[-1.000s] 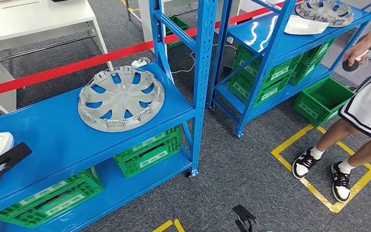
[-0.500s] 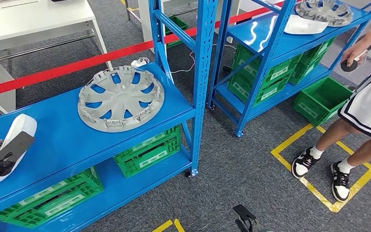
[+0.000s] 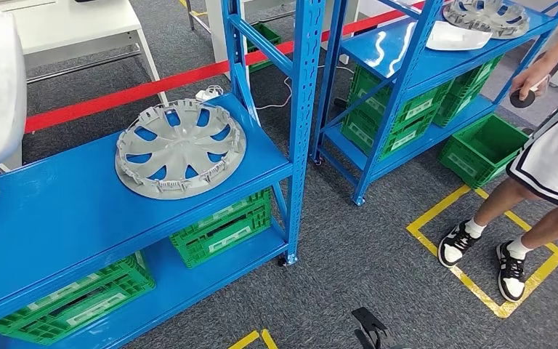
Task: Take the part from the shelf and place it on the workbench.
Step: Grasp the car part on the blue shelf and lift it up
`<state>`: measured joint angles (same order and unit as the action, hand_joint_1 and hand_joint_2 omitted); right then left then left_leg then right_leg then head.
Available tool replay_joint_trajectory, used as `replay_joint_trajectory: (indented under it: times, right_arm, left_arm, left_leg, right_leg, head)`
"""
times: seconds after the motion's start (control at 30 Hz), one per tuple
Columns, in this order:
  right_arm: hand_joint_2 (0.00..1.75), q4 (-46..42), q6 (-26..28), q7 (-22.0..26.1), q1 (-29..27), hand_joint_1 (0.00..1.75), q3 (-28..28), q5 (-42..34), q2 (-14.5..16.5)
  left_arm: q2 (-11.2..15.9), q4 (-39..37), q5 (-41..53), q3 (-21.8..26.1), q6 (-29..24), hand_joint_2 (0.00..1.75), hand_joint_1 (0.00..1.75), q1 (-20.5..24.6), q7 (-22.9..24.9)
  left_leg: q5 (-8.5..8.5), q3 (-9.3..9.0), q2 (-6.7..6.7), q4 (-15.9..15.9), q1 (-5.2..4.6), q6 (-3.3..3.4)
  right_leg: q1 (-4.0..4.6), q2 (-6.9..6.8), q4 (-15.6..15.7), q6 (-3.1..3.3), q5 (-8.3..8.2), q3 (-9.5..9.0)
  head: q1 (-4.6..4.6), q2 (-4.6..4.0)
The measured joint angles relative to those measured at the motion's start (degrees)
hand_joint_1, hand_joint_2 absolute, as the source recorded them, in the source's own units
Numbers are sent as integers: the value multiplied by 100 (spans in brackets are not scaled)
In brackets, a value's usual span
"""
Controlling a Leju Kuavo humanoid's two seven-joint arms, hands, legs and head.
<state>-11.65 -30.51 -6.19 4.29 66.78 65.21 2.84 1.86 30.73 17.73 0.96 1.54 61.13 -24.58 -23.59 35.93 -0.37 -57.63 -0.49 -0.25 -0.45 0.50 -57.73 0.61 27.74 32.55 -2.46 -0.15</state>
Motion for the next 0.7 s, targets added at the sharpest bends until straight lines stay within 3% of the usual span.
replay_joint_trajectory:
  times: [0.2,0.4,0.63,0.7]
  right_arm:
    - [0,0,0,-39,-4,0,6,31,0]
    - [0,0,0,-22,-6,0,6,54,0]
    - [0,0,0,11,-18,0,36,-37,11]
    - [0,0,0,5,-30,0,65,-73,16]
  left_arm:
    - [95,1016,-1329,-61,309,175,175,-249,17]
    - [251,1560,-1655,-278,352,175,175,-502,91]
    - [326,1572,-1843,-635,497,175,175,-525,173]
    - [291,1577,-1860,-751,504,175,175,-526,183]
  left_leg:
    - [0,0,-1,5,2,-1]
    - [-3,1,-4,1,0,2]
    - [4,-11,2,12,-30,108]
    - [58,-30,22,85,2,151]
  right_leg:
    - [2,-5,0,3,2,0]
    - [0,-5,3,0,3,0]
    - [-49,-9,4,-106,11,-18]
    - [-41,-11,-243,-128,214,87]
  head:
    - [0,0]
    - [-1,0]
    - [1,0]
    - [-13,0]
